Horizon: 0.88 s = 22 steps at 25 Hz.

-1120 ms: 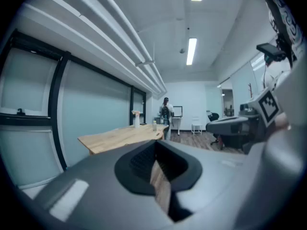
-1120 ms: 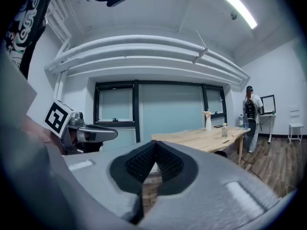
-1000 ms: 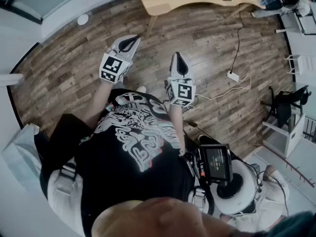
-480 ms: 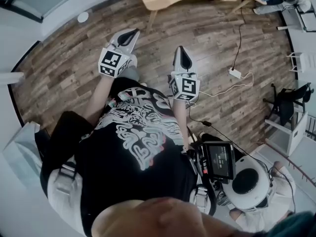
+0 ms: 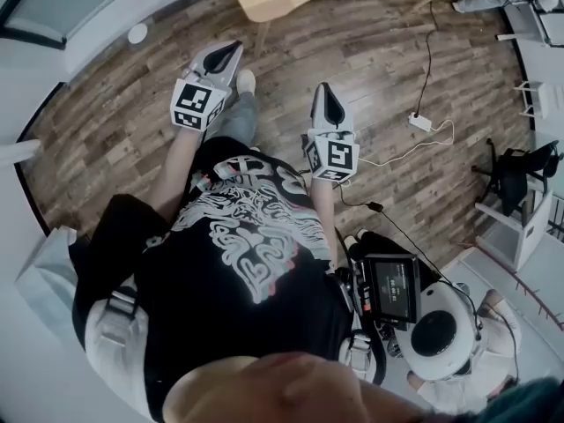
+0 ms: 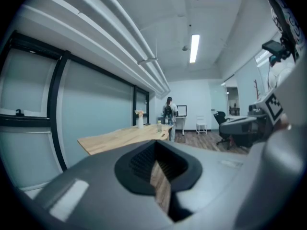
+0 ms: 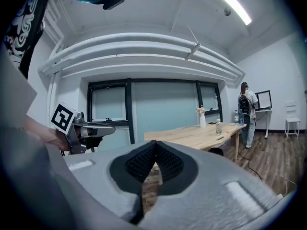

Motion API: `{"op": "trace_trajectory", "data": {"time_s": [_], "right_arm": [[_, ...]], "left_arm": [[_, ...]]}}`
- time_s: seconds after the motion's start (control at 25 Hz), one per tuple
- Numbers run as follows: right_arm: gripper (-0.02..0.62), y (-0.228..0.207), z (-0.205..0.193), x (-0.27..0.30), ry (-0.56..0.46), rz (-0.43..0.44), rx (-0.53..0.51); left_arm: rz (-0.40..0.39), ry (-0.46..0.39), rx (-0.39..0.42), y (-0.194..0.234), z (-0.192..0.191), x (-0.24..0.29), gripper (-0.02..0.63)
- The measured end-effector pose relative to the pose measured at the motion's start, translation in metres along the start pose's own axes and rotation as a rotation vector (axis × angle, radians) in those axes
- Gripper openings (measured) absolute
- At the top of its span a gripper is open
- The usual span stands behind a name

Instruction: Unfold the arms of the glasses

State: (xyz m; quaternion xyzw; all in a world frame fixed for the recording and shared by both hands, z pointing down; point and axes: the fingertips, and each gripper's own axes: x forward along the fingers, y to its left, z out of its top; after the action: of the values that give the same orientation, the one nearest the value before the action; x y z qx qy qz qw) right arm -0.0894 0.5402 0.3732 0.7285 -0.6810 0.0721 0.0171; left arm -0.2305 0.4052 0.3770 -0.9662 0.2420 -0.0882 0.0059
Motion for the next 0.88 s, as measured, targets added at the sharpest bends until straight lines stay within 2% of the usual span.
{"op": "trace_trajectory", "data": {"time_s": [0.36,0.88], "right_arm": [[-0.002,-0.058,0.003,0.133,0.044,-0.012,0.022],[-0.002,-0.113,0.008,0.341,0.17,-0.003,0.031]], "left_arm": [[-0.015,0.036,-0.005,0.078,-0.005,0.12,-0.011],[-0.06,0.116,-0.026,0.207,-0.004,0.283,-0.011]]}}
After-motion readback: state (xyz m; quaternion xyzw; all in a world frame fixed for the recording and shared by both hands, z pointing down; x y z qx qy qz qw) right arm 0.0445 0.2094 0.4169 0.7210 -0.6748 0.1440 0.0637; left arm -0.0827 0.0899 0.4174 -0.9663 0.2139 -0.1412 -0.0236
